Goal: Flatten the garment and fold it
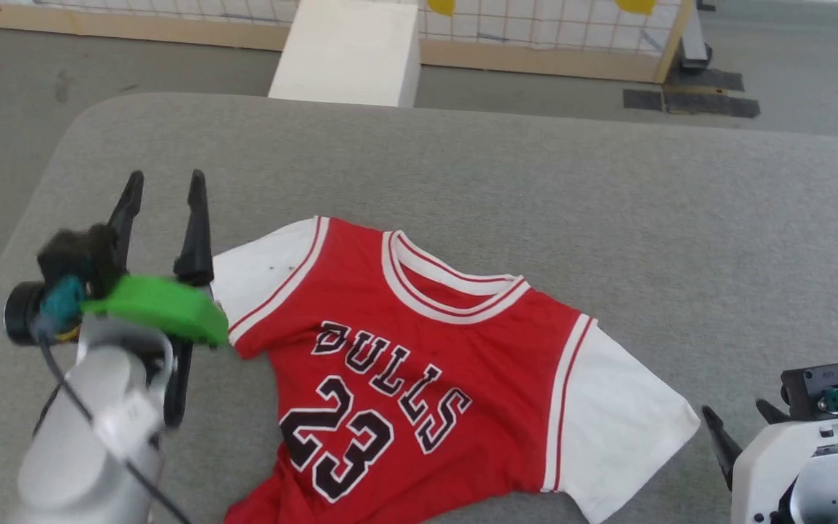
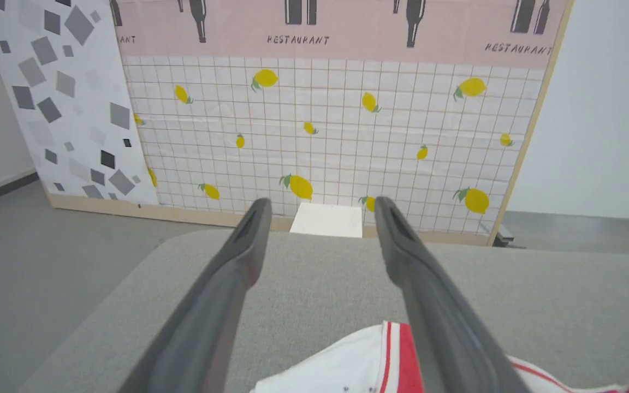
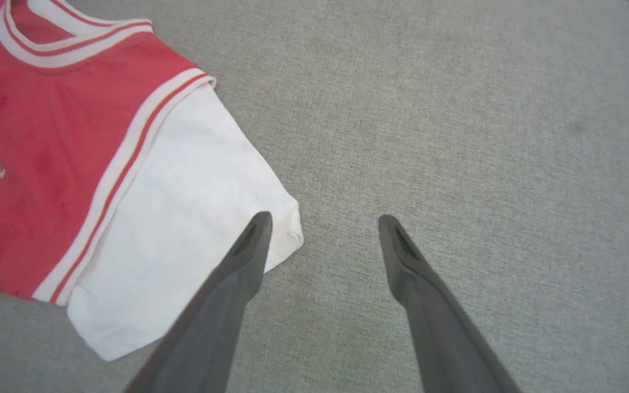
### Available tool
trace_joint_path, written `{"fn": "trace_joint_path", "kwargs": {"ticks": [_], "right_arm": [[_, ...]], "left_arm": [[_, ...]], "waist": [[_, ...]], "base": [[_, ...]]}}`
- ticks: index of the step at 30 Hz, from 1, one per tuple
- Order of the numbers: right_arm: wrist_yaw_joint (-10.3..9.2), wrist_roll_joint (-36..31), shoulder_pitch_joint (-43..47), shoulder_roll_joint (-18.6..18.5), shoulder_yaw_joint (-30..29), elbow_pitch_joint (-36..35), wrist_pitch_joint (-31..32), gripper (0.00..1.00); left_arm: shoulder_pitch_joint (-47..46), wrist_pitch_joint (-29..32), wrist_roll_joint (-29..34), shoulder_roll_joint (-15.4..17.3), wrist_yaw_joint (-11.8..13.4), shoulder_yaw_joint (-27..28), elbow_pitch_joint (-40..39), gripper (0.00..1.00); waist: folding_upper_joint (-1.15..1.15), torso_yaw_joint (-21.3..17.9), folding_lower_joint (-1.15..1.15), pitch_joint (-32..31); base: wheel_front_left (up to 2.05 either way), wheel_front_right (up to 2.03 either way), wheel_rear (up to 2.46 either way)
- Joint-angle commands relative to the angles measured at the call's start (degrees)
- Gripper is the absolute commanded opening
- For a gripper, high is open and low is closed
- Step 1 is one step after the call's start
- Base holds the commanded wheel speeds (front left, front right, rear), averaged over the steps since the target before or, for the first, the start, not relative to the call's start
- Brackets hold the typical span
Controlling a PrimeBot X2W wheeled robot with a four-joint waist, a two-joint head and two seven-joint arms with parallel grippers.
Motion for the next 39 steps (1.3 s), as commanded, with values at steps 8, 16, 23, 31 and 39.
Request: {"fn": "trace_joint_path", "kwargs": {"ticks": [8, 16, 23, 31, 39], "right_arm": [[-0.09, 1.18, -4.44, -0.43, 0.89, 7.78, 6.65, 1.00], [-0.09, -0.04, -6.88, 2.25, -1.17, 16.29, 5.95, 0.46], [-0.09, -0.94, -7.40, -2.01, -0.92, 17.59, 4.92, 0.00], [-0.09, -0.07, -9.32, -13.87, -5.02, 15.66, 6.38, 0.00], [-0.09, 0.43, -10.76, -16.11, -4.98, 20.67, 2.17, 1.00]], "left_arm": [[18.13, -0.27, 13.97, -3.39, 1.71, 3.61, -17.93, 1.00], [22.48, -0.28, 16.60, -8.63, 0.38, 6.47, -21.42, 1.00], [22.91, -0.28, 17.86, -10.43, -2.06, 9.42, -20.23, 1.00], [23.73, -0.28, 18.33, -11.88, -4.71, 10.85, -18.82, 1.00], [23.38, -0.28, 18.53, -13.67, -7.47, 8.96, -14.23, 1.00]], "waist": [[0.00, 4.77, 0.00, -0.71], [0.00, 7.51, 0.00, 1.17], [0.00, 6.22, 0.00, -0.30], [0.00, 3.68, 0.00, -3.08], [0.00, 2.03, 0.00, -2.69]], "base": [[0.00, 0.00, 0.00], [0.00, 0.00, 0.00], [0.00, 0.00, 0.00], [0.00, 0.00, 0.00], [0.00, 0.00, 0.00]]}}
